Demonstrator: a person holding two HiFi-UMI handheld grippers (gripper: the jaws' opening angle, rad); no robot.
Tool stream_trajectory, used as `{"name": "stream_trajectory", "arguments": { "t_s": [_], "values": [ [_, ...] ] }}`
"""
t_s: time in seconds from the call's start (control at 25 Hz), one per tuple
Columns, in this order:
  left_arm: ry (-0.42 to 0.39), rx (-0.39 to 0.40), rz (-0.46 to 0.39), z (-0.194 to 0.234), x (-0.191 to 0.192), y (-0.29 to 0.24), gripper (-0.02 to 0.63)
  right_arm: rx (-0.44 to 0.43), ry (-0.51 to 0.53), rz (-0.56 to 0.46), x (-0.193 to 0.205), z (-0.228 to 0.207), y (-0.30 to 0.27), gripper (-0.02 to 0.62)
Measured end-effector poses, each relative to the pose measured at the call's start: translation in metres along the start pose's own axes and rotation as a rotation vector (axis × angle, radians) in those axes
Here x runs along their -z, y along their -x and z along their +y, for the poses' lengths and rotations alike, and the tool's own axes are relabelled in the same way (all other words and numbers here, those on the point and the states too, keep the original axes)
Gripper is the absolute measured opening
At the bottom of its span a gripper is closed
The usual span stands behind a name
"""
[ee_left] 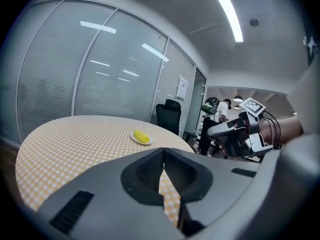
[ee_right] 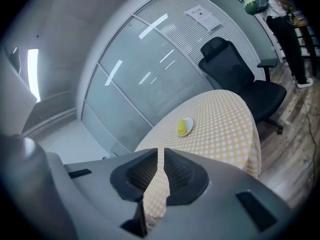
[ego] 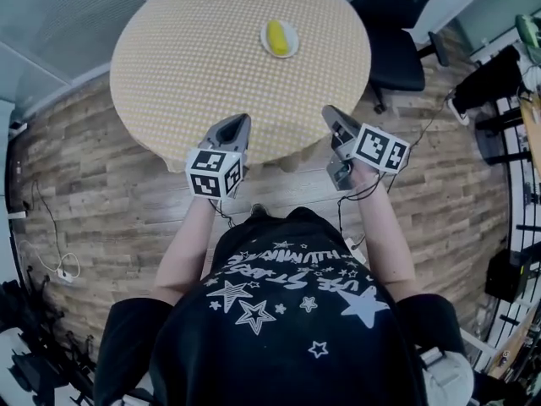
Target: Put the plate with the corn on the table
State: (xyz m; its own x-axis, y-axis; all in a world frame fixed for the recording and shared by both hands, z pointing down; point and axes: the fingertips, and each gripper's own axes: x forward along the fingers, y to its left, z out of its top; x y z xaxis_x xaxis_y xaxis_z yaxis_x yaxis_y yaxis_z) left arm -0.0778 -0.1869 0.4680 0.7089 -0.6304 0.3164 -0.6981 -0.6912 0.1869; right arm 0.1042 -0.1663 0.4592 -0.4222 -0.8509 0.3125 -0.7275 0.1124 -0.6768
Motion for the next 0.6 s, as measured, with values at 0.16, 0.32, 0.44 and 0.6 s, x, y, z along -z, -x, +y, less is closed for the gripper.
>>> {"name": "stream_trajectory", "arguments": {
  "t_s": [0.16, 0.32, 0.44, 0.6],
  "values": [
    [-0.007, -0.017, 0.0, -0.012, -0.003, 0.004, 0.008, -0.041, 0.008, -0.003, 0.0, 0.007, 0.009, 0.048],
    [0.003, -0.032, 0.001, -0.033, 0.001, 0.012, 0.008, -0.061, 0.01, 0.01, 0.009, 0.007, 0.027, 0.048],
    [0.007, -0.034, 0.0, -0.057, 0.007, 0.019, 0.008, -0.081, 0.033, 0.025, 0.018, 0.008, 0.046, 0.048],
    [0.013, -0.047, -0.003, -0.09, 0.017, 0.027, 0.008, -0.11, 0.062, 0.041, 0.028, 0.008, 0.076, 0.048]
  ]
}}
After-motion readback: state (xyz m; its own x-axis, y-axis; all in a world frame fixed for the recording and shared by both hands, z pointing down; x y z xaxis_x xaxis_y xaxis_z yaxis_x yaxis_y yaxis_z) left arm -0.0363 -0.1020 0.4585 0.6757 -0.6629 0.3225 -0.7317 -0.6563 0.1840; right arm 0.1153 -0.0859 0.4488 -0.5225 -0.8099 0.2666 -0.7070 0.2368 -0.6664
